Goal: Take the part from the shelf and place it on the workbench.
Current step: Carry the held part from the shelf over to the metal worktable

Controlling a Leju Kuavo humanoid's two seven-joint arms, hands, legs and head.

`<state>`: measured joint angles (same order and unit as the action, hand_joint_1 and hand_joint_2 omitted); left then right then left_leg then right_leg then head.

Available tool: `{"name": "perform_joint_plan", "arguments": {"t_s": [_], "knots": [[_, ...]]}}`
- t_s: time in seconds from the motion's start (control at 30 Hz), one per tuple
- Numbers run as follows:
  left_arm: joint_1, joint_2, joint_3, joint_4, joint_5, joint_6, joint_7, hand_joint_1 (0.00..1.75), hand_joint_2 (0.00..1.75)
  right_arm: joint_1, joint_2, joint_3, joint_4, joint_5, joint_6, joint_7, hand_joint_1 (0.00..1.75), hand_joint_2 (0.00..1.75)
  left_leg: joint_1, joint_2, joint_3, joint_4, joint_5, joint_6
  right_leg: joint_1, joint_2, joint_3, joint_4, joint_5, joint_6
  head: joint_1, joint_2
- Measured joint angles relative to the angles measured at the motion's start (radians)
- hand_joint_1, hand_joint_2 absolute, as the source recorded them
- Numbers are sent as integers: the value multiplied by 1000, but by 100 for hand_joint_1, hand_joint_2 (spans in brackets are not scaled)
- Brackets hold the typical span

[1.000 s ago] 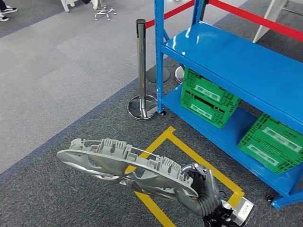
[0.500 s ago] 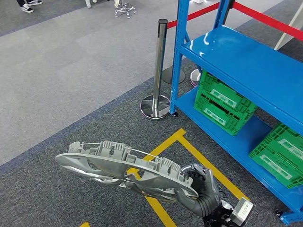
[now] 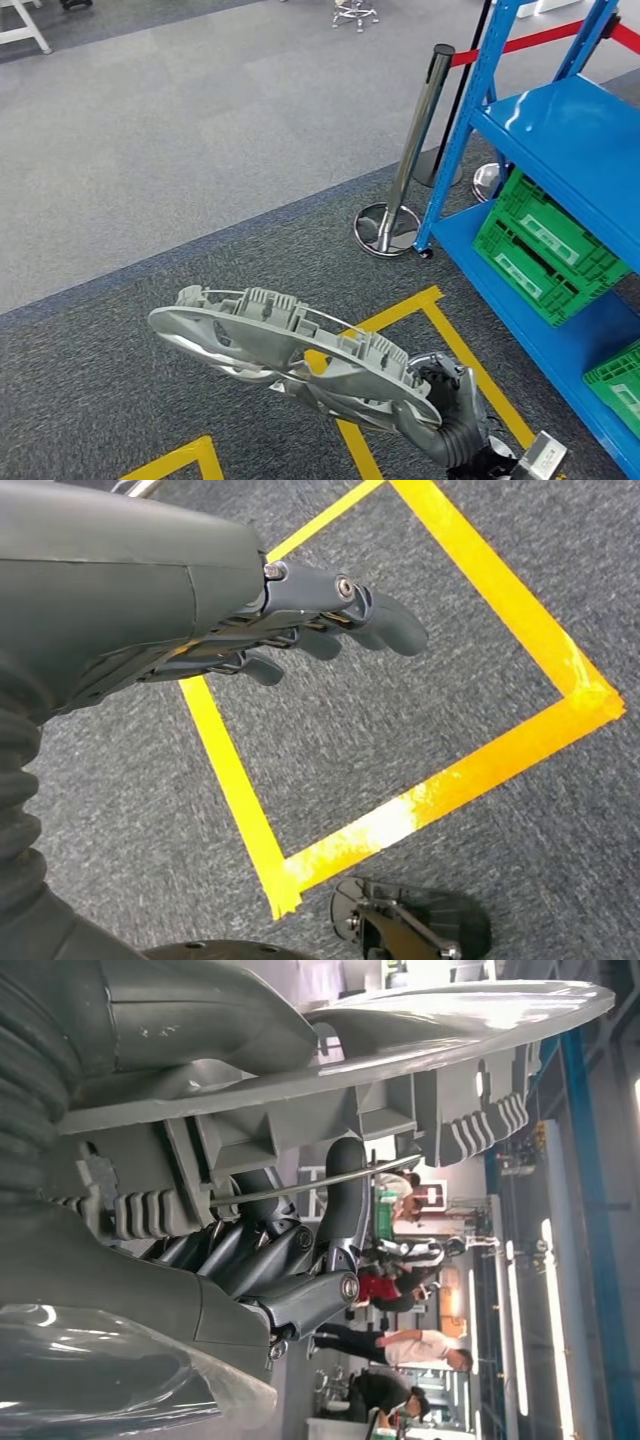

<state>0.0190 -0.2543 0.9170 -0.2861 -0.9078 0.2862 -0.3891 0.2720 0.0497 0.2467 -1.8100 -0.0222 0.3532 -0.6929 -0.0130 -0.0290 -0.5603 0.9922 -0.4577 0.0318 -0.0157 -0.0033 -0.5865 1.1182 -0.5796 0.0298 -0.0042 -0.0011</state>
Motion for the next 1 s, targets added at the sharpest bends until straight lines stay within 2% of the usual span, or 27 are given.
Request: {"name": "perform_joint_plan", "arguments": {"t_s": [0.03, 0.07, 0.1, 0.13, 0.17, 0.2, 0.23, 0.27, 0.33, 0.37, 0.4, 0.43, 0.47, 0.5, 0.53, 0.6, 0.63, 0.67, 0.7, 0.73, 0.77, 0.8, 0.83, 0.87, 0.9, 0.97, 1.0], "knots": [[-6, 0, 0, 2, -24, 7, -4, 0, 175, 22, -2, -22, -21, -7, 1, -1, 175, 175, -1, -12, -24, 39, -16, -10, 0, 17, 10, -12, 8, -10, -2, 0], [-14, -1, -1, 5, -49, 13, -8, 0, 175, 46, -5, -46, -43, -13, 4, -1, 175, 175, 0, -19, -56, 97, -41, -22, 1, 22, 26, -36, 23, -20, -5, 0], [-21, -1, -3, 8, -73, 18, -10, 0, 175, 69, -7, -75, -66, -19, 8, -2, 175, 175, 3, -13, -94, 170, -72, -37, 0, 15, 69, -117, 57, -30, -9, 0], [-28, -1, -4, 12, -88, 21, -11, 0, 175, 89, -7, -105, -87, -22, 22, -2, 175, 175, 9, 9, -134, 246, -103, -51, 0, -17, 75, -122, 58, -36, -12, 0], [-31, -1, -5, 14, -89, 20, -10, 0, 175, 95, -7, -117, -91, -20, 27, -2, 175, 175, 14, 15, -150, 281, -108, -55, 0, -32, 76, -122, 56, -36, -12, 0], [-33, -1, -5, 16, -90, 20, -9, 0, 175, 99, -7, -129, -94, -19, 32, -2, 175, 175, 18, 19, -152, 283, -97, -57, 0, -46, 78, -121, 54, -35, -13, 0], [-34, 0, -4, 18, -90, 20, -8, 0, 175, 102, -7, -137, -97, -18, 36, -1, 175, 175, 21, 25, -133, 246, -69, -58, 0, -58, 81, -121, 51, -34, -13, 0], [-34, 0, -4, 19, -90, 20, -8, 0, 175, 104, -7, -144, -101, -18, 38, -1, 175, 175, 22, 40, -101, 183, -33, -57, 0, -70, 85, -121, 48, -31, -13, 0], [-38, 1, -4, 20, -90, 20, -8, 0, 175, 107, -7, -153, -108, -18, 41, -2, 175, 175, 15, 82, -43, 68, 6, -49, 4, -89, 89, -121, 41, -22, -13, 0], [-41, 1, -4, 21, -91, 20, -8, 0, 175, 108, -7, -156, -111, -18, 41, -2, 175, 175, 10, 96, -31, 39, 9, -42, 6, -98, 90, -121, 37, -16, -12, 0], [-43, 2, -4, 21, -91, 20, -8, 0, 175, 109, -7, -159, -114, -18, 42, -2, 175, 175, 4, 98, -30, 31, 3, -35, 8, -108, 92, -122, 35, -9, -11, 0], [-43, 3, -4, 22, -91, 20, -8, 0, 175, 110, -7, -161, -115, -18, 42, -2, 175, 175, 3, 88, -33, 28, 4, -26, 8, -119, 96, -124, 33, -3, -11, 0], [-42, 3, -4, 22, -91, 20, -8, 0, 175, 110, -7, -163, -117, -18, 42, -2, 175, 175, 3, 77, -33, 24, 6, -19, 5, -119, 98, -123, 29, 3, -10, 0], [-41, 4, -4, 23, -91, 20, -8, 0, 175, 110, -7, -164, -119, -17, 42, -1, 175, 175, 4, 66, -32, 21, 8, -11, 2, -103, 95, -113, 19, 8, -9, 0], [-41, 4, -4, 23, -91, 20, -8, 0, 175, 111, -7, -165, -120, -17, 42, -2, 175, 175, 5, 55, -31, 17, 11, -3, 0, -75, 81, -83, 0, 11, -6, 0], [-45, 5, -4, 24, -91, 20, -8, 0, 175, 114, -7, -169, -122, -18, 42, -2, 175, 175, 5, 33, -31, 15, 13, 7, -2, -16, 18, 39, -59, 12, 1, 0], [-46, 5, -4, 24, -91, 20, -8, 0, 175, 115, -7, -171, -122, -17, 42, -2, 175, 175, 3, 20, -31, 15, 13, 10, -2, -4, -21, 111, -85, 12, 2, 0], [-47, 5, -4, 25, -91, 20, -8, 0, 175, 116, -7, -173, -122, -16, 42, -2, 175, 175, 1, 7, -31, 16, 13, 11, -1, 1, -52, 161, -96, 11, 3, 0], [-46, 5, -4, 26, -92, 20, -8, 0, 175, 117, -7, -175, -122, -15, 42, -1, 175, 175, 0, -7, -30, 17, 12, 12, 0, 2, -67, 175, -85, 10, 3, 0], [-46, 6, -4, 27, -93, 20, -8, 0, 175, 117, -7, -176, -121, -14, 42, -1, 175, 175, -1, -22, -30, 18, 12, 12, 0, 5, -62, 148, -54, 8, 3, 0], [-46, 7, -4, 28, -94, 21, -8, 0, 175, 117, -7, -177, -121, -13, 42, -1, 175, 175, -1, -36, -29, 21, 12, 11, 0, 13, -40, 88, -11, 5, 3, 0], [-47, 7, -4, 29, -96, 21, -8, 0, 175, 116, -7, -178, -121, -13, 42, -1, 175, 175, 0, -50, -30, 24, 11, 10, -1, 36, -12, 19, 26, 3, 3, 0], [-48, 8, -4, 30, -97, 22, -8, 0, 175, 116, -7, -179, -121, -14, 43, -1, 175, 175, -1, -62, -33, 29, 10, 7, -4, 60, 13, -41, 49, 1, 2, 0], [-50, 8, -4, 31, -97, 23, -8, 0, 175, 116, -7, -181, -121, -16, 43, -1, 175, 175, -1, -73, -38, 33, 10, 2, -5, 79, 30, -78, 60, -2, 2, 0], [-51, 9, -4, 32, -98, 24, -8, 0, 175, 116, -7, -182, -121, -17, 44, -1, 175, 175, 1, -84, -43, 35, 11, -4, -5, 90, 37, -93, 59, -5, 2, 0], [-50, 11, -4, 36, -99, 25, -8, 0, 175, 116, -7, -185, -121, -19, 45, 0, 175, 175, 5, -100, -50, 35, 16, -17, -2, 72, 43, -100, 63, -13, 2, 0], [-50, 12, -4, 38, -101, 25, -9, 0, 175, 115, -7, -187, -121, -20, 46, 0, 175, 175, 5, -86, -53, 42, 11, -22, -3, 60, 46, -104, 65, -19, 1, 0]]}}
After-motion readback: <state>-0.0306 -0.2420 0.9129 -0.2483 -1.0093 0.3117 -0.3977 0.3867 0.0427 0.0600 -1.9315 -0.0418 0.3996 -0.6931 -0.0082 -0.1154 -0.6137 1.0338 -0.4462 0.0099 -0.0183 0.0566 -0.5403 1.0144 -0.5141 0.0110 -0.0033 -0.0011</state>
